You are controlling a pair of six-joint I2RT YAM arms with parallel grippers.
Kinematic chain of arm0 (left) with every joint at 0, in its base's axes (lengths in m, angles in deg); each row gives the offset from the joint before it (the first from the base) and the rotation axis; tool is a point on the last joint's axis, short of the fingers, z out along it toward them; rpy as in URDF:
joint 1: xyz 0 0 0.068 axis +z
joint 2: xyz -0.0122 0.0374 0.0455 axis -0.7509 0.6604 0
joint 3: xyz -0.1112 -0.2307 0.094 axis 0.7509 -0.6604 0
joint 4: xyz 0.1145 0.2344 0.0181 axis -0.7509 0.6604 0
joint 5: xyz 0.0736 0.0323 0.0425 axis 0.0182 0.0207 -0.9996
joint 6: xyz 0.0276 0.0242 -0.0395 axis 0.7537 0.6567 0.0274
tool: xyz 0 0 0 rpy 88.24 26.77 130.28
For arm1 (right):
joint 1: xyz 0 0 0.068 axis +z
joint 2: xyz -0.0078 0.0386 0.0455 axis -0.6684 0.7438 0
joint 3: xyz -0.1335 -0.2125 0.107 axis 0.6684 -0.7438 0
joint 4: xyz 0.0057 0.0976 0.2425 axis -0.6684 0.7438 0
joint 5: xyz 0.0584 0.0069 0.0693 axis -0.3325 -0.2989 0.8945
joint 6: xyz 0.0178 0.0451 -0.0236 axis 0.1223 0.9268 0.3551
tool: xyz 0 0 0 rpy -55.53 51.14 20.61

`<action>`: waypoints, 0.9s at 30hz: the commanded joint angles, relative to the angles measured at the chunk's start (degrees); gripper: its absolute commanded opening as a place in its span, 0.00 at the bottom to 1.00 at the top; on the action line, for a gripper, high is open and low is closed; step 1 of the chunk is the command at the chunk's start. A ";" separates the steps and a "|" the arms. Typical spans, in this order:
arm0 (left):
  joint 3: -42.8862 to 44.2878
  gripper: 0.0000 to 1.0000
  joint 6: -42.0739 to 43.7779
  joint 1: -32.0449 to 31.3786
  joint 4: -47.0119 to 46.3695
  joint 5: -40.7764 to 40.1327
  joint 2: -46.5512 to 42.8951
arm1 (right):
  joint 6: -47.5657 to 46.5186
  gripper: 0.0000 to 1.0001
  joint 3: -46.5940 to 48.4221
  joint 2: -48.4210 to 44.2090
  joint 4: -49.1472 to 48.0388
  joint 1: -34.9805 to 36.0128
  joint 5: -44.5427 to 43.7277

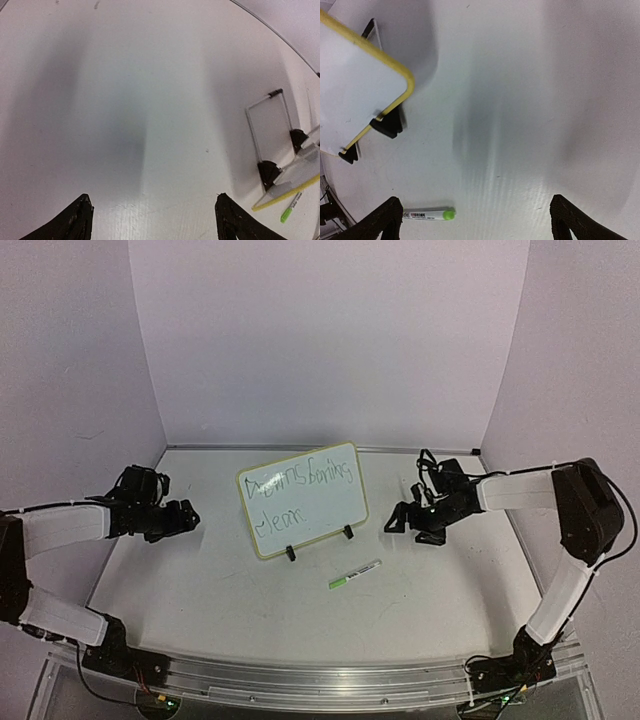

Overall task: Write a sentence on the whiteboard
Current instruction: Reset both arms

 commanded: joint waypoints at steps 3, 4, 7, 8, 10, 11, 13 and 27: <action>5.04 0.84 5.03 11.92 -7.50 5.23 8.29 | -5.46 0.98 0.38 -4.54 0.11 -9.89 -5.37; 5.87 0.84 5.55 13.81 -8.19 5.61 9.40 | -5.99 0.98 0.36 -5.10 -0.11 -11.46 -6.10; 7.79 0.85 5.89 20.09 -10.13 6.49 10.74 | -6.74 0.98 -1.66 -8.47 -3.54 -15.88 -6.52; 7.92 0.85 5.65 22.24 -11.59 6.57 10.42 | -6.66 0.98 -3.26 -10.34 -6.11 -17.79 -6.26; 7.55 0.86 5.18 25.31 -14.16 5.68 8.91 | -6.65 0.98 -6.11 -13.59 -10.91 -20.89 -6.41; 7.10 0.86 5.35 26.34 -15.29 4.13 7.81 | -7.05 0.98 -7.51 -15.32 -12.58 -21.70 -6.91; 5.33 0.86 6.87 26.98 -17.83 -0.73 4.91 | -8.67 0.98 -9.85 -18.23 -15.75 -23.63 -9.28; -14.99 0.91 13.73 27.01 -38.64 -13.18 -2.76 | -17.76 0.98 -33.84 -32.13 -42.58 -24.42 -23.72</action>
